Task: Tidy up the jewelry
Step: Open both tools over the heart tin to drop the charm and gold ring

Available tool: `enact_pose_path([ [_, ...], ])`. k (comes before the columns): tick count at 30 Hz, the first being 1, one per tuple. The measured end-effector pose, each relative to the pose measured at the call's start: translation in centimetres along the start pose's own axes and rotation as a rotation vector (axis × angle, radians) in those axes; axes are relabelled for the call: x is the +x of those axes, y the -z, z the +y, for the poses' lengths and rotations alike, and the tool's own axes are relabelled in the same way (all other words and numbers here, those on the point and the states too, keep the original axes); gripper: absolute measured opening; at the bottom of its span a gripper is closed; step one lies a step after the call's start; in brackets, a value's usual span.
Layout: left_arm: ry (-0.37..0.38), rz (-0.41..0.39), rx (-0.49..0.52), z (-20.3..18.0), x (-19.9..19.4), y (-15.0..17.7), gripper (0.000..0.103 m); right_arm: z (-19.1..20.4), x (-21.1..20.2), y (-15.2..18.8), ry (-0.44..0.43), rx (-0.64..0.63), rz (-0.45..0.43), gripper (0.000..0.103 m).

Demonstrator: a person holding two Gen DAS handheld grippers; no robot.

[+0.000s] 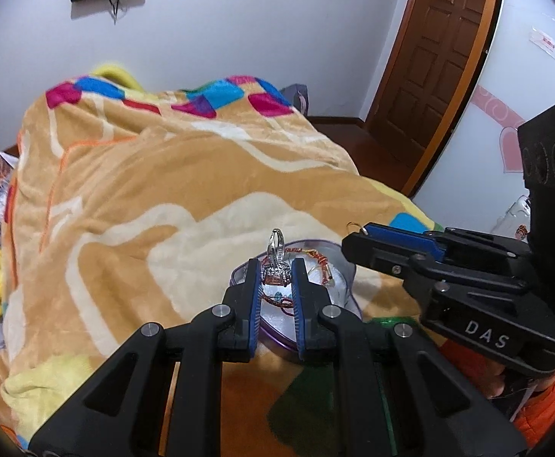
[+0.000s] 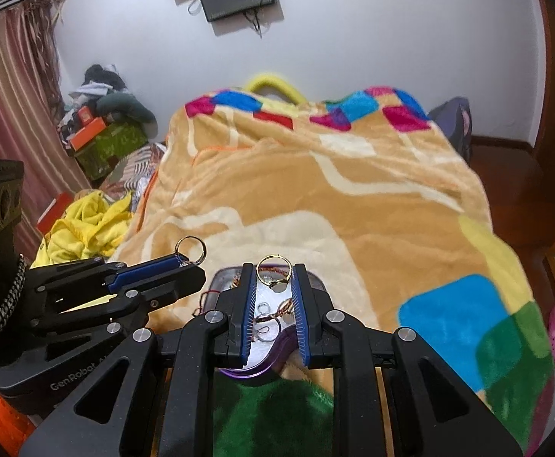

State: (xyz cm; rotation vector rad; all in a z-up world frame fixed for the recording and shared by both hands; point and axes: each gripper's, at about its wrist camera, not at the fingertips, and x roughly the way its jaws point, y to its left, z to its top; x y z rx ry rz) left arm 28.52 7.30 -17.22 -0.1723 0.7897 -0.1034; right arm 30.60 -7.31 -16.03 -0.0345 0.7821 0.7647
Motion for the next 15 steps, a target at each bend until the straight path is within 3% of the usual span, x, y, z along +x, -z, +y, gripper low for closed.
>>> enact_pose_path([
  [15,0.025,0.039,0.001,0.3,1.2,0.1,0.014,-0.3,2.1,0.4,-0.012,-0.030,0.101,0.017],
])
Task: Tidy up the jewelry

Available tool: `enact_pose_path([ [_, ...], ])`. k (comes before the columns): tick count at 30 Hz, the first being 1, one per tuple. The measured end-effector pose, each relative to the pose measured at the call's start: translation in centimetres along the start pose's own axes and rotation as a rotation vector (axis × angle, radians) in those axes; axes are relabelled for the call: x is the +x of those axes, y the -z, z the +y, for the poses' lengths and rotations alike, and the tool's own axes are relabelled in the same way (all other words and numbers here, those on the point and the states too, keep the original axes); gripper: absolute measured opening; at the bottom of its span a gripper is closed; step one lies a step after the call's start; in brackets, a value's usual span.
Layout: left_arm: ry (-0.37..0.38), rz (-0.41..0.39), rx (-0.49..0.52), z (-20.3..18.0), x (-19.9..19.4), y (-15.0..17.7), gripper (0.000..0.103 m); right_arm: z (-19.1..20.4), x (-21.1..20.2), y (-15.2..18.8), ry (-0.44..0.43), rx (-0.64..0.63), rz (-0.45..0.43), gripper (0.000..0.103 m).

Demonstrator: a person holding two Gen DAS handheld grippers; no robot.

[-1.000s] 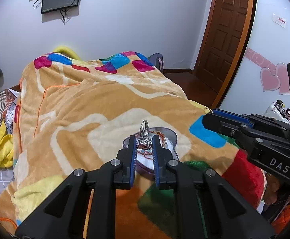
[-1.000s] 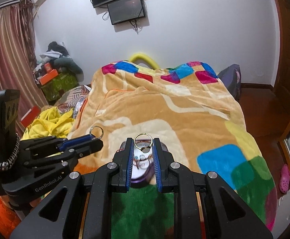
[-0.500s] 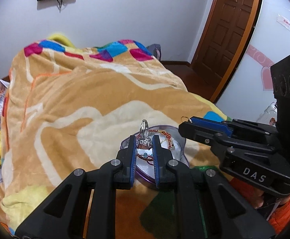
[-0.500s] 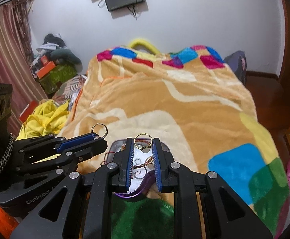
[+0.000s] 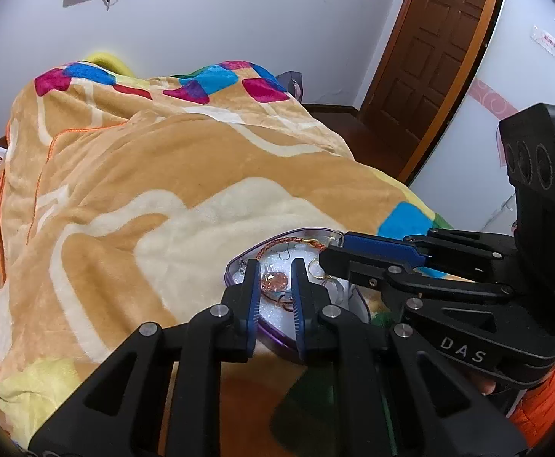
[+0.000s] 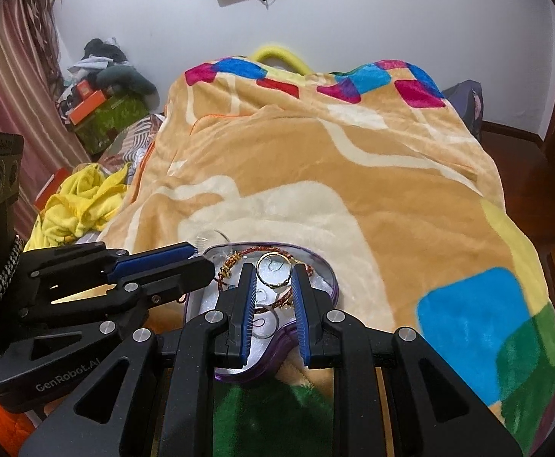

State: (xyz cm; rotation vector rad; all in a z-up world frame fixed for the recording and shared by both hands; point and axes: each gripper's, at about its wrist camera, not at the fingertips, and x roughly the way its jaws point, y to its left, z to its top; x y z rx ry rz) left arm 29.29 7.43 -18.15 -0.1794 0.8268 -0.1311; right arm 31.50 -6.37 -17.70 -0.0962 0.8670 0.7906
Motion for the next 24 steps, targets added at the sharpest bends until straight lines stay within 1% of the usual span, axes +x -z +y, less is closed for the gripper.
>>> enact_pose_path([
  [4,-0.010,-0.010,0.005,-0.2,-0.9,-0.1,0.014,0.1,-0.2,-0.1,0.001,-0.007,0.013,0.017],
  [8,-0.031,-0.040,0.012,-0.7,-2.6,-0.2,0.014,0.5,-1.3,-0.1,0.016,-0.014,0.002,0.018],
  [13,-0.055,-0.110,0.031,-1.9,-6.6,-0.5,0.014,1.1,-4.5,-0.4,0.037,-0.022,-0.059,0.018],
  [16,-0.076,-0.173,0.046,-2.9,-9.8,-0.8,0.014,1.8,-7.5,-0.7,0.046,-0.021,-0.122,0.018],
  [19,-0.097,-0.254,0.063,-4.2,-13.7,-1.0,0.017,2.9,-11.5,-0.8,0.063,-0.030,-0.216,0.018],
  [22,-0.124,-0.363,0.077,-5.9,-18.3,-0.7,0.022,4.2,-16.0,-0.5,0.072,-0.042,-0.333,0.018],
  [24,-0.136,-0.424,0.080,-6.8,-20.8,-0.3,0.032,5.3,-19.1,-0.1,0.075,-0.049,-0.414,0.018],
])
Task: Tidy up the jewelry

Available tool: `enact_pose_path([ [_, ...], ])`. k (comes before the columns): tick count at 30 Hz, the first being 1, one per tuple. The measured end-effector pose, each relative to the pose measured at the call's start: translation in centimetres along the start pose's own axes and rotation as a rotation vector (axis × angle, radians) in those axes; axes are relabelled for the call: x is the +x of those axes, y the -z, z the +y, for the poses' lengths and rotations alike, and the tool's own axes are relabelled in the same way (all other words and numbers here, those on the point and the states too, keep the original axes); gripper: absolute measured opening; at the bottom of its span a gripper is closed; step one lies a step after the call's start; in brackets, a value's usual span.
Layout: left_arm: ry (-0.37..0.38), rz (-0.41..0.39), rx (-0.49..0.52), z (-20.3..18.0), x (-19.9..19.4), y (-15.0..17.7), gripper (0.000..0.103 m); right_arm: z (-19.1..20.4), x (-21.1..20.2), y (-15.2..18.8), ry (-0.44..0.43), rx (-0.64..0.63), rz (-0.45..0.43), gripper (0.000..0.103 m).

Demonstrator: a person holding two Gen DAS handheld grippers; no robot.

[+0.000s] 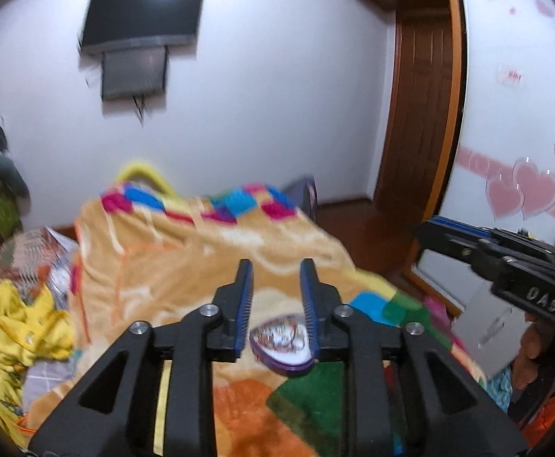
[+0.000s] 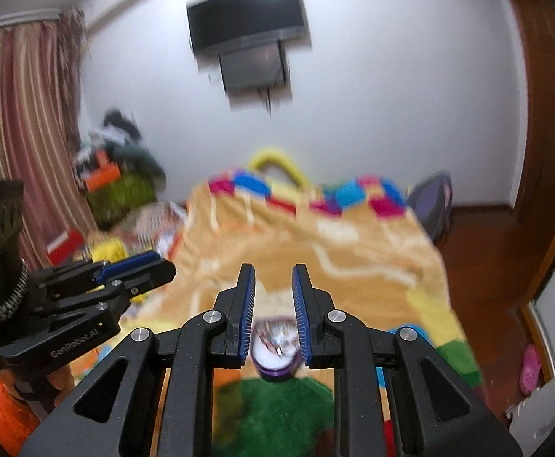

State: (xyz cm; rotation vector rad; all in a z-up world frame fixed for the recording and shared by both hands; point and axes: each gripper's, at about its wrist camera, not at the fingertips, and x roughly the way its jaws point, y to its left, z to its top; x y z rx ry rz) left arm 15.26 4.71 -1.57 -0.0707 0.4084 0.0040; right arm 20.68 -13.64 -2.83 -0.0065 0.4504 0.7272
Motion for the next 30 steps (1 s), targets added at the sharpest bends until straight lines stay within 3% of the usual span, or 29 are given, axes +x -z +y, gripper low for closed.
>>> enact_pose_path([
  [5,-0.041,-0.156,0.017,-1.6,-6.7,-1.1,0.044,2.4,-6.7,-1.2,0.015,-0.033,-0.175,0.018],
  [8,-0.075,-0.229,0.034,-2.6,-9.9,-1.0,0.060,4.0,-9.7,-1.2,0.039,-0.060,-0.254,0.025],
  [10,-0.084,-0.264,0.038,-3.2,-11.6,-0.7,0.067,4.7,-11.0,-0.9,0.054,-0.066,-0.295,0.043],
  [15,-0.112,-0.288,0.021,-3.6,-13.3,0.1,0.094,6.2,-12.1,-0.1,0.117,-0.080,-0.348,0.063],
  [19,-0.115,-0.275,-0.008,-3.4,-13.5,0.8,0.096,6.7,-12.0,0.7,0.165,-0.073,-0.359,0.083],
  [30,-0.117,-0.246,-0.029,-3.1,-13.6,1.8,0.096,6.2,-12.8,1.9,0.178,-0.040,-0.315,0.083],
])
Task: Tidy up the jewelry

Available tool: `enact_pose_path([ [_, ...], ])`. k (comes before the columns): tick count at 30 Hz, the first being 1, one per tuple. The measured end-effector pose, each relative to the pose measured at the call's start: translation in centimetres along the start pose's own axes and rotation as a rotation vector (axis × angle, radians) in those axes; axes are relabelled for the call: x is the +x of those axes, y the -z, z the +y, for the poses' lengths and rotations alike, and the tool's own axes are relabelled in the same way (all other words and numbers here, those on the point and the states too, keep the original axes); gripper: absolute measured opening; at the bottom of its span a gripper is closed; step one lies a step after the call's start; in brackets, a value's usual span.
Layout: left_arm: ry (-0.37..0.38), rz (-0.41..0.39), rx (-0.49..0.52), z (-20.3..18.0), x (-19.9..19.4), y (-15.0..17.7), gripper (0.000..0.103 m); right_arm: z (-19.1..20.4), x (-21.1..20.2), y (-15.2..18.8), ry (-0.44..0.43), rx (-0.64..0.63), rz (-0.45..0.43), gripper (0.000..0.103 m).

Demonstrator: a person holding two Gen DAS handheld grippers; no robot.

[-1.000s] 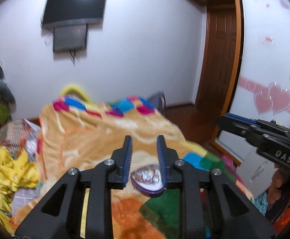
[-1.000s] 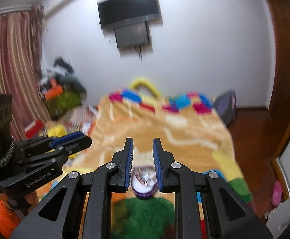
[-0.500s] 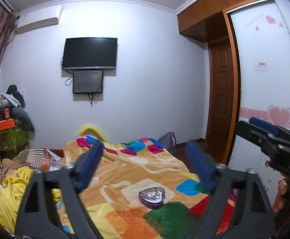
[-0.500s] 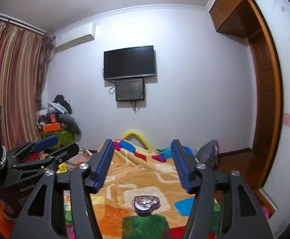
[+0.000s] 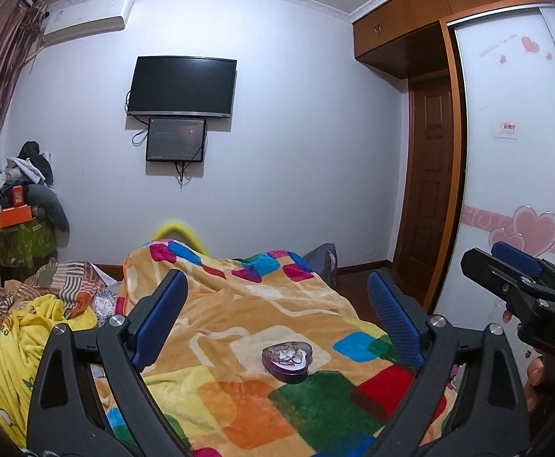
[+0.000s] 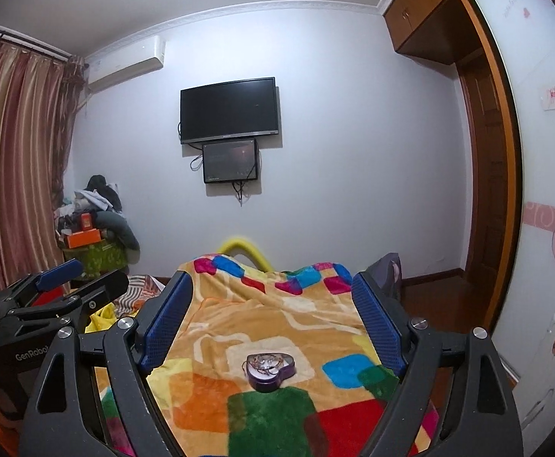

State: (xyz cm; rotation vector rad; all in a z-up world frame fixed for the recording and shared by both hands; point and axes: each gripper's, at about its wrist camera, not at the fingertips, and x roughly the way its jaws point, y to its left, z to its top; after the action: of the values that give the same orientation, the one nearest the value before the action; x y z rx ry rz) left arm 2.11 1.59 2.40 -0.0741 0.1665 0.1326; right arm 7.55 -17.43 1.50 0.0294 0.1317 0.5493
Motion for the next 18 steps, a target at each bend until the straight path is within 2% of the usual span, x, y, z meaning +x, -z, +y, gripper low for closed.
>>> enact_pose_path([
  [18,0.008,0.019,-0.009,0.22,0.67,0.29,0.097,-0.52,-0.28,0.79,-0.011,0.013,0.038,0.083],
])
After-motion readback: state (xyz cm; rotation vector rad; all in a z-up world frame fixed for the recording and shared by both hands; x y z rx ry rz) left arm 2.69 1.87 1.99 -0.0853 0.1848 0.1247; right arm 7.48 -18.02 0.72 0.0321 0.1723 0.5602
